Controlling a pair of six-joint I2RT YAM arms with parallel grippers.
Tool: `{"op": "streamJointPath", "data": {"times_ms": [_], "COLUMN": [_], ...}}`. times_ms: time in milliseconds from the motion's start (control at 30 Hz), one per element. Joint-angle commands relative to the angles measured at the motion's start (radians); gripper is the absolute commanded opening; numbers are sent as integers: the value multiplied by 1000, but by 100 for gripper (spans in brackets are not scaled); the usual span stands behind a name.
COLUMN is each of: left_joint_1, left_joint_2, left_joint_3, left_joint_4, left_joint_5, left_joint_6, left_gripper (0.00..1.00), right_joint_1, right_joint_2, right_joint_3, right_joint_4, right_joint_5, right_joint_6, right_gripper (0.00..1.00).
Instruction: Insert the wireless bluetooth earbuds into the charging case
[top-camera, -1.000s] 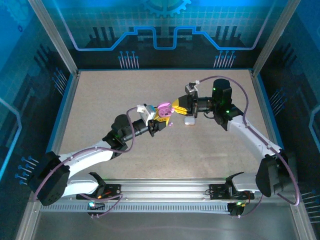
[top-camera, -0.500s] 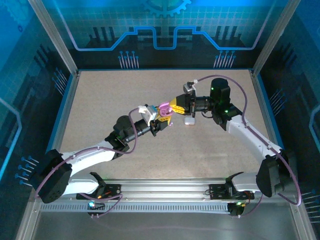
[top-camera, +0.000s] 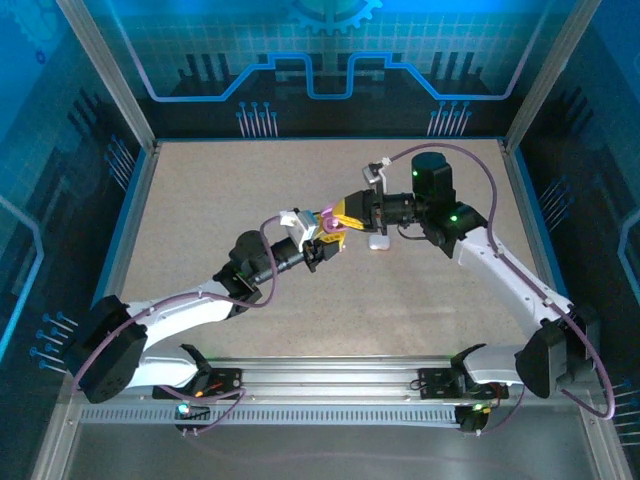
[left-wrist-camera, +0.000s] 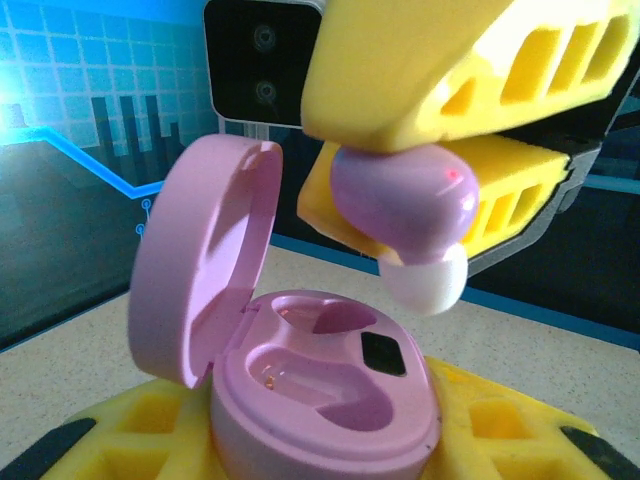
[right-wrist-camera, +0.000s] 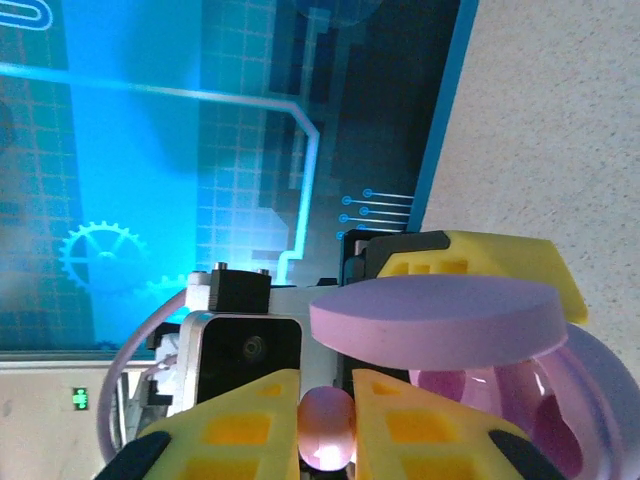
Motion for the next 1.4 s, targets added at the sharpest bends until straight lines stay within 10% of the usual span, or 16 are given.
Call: {"op": "streamJointPath", "data": {"times_ms": [0,1367], "left_joint_1": [-11,-32], "left_joint_2": [11,18], "left_joint_3": [37,58], "left_joint_4": [56,113], "left_joint_5": [-1,9], "left_joint_6": [2,-63], "left_gripper": [32,33], "right_joint_1": [21,134], "right_joint_2": [-19,-25], "right_joint_3": [34,76], "right_joint_4": [-109,-258], "right_joint_5": [63,371], "right_joint_6": [-98,-331], "right_gripper": [18,20]}}
